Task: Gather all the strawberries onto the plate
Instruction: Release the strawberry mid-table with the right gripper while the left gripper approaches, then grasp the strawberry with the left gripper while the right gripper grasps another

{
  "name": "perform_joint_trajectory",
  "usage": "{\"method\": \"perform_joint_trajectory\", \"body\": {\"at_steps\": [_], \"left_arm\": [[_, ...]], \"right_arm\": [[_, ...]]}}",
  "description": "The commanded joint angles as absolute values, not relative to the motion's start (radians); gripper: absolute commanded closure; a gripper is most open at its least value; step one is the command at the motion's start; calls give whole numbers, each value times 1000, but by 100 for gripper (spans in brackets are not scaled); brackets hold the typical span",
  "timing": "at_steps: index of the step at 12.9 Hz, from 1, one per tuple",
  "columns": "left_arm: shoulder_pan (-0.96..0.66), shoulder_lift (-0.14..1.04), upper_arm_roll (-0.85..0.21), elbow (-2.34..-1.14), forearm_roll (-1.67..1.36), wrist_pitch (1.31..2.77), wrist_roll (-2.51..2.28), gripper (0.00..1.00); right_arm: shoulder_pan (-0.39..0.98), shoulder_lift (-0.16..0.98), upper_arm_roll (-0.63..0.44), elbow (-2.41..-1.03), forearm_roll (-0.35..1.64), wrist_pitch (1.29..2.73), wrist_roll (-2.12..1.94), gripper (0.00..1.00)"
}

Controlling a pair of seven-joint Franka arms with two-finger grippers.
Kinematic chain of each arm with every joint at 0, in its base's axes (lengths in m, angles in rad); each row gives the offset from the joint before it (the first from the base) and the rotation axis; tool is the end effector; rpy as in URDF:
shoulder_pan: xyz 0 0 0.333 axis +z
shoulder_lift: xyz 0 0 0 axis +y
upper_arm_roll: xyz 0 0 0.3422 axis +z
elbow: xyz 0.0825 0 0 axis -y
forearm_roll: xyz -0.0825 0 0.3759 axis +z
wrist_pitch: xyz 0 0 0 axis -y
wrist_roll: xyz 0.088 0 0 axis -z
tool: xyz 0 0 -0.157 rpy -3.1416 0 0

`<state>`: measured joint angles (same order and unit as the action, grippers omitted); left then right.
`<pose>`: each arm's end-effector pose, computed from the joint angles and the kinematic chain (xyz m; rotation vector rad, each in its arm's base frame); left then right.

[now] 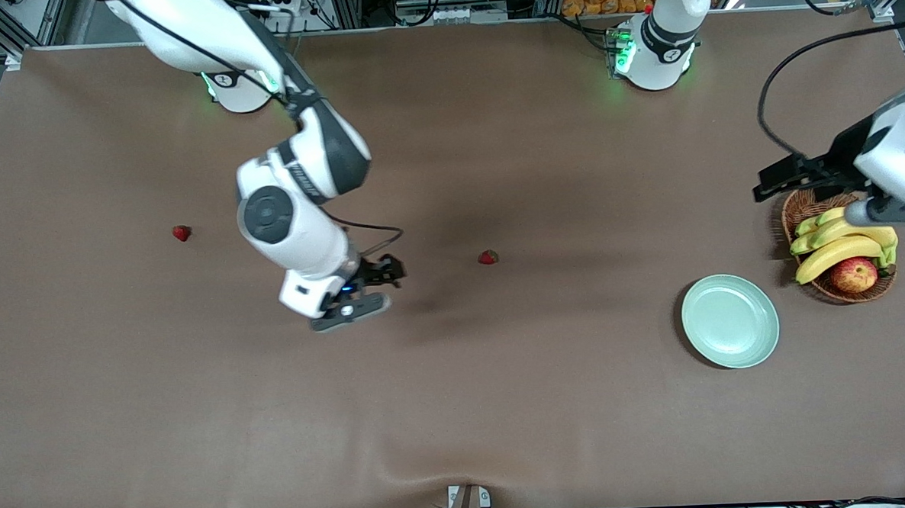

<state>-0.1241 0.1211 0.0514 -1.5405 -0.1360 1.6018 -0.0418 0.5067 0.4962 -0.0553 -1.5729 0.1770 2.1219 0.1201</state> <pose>0.5804 -0.0648 0.5502 3.0138 -0.0344 -0.1009 0.6227 0.3243 0.3366 -2.9809 -0.3745 -0.0241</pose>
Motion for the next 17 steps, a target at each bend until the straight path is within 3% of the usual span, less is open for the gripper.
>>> {"method": "perform_joint_trajectory", "body": {"at_steps": [1, 7, 13, 17], "left_arm": [[-189, 164, 54, -1526, -121, 1644, -89, 0], [-351, 281, 54, -1526, -78, 1740, -242, 0], [-468, 400, 45, -1526, -95, 1905, -311, 0], [-524, 465, 40, -1526, -167, 1968, -314, 0]], "right_arm": [[419, 368, -37, -1678, 103, 2047, 117, 0], [223, 215, -107, -1894, 86, 2006, -58, 0], [-32, 215, -107, -1980, -27, 2016, -169, 0], [-117, 233, -107, -2035, -55, 2020, -196, 0]]}}
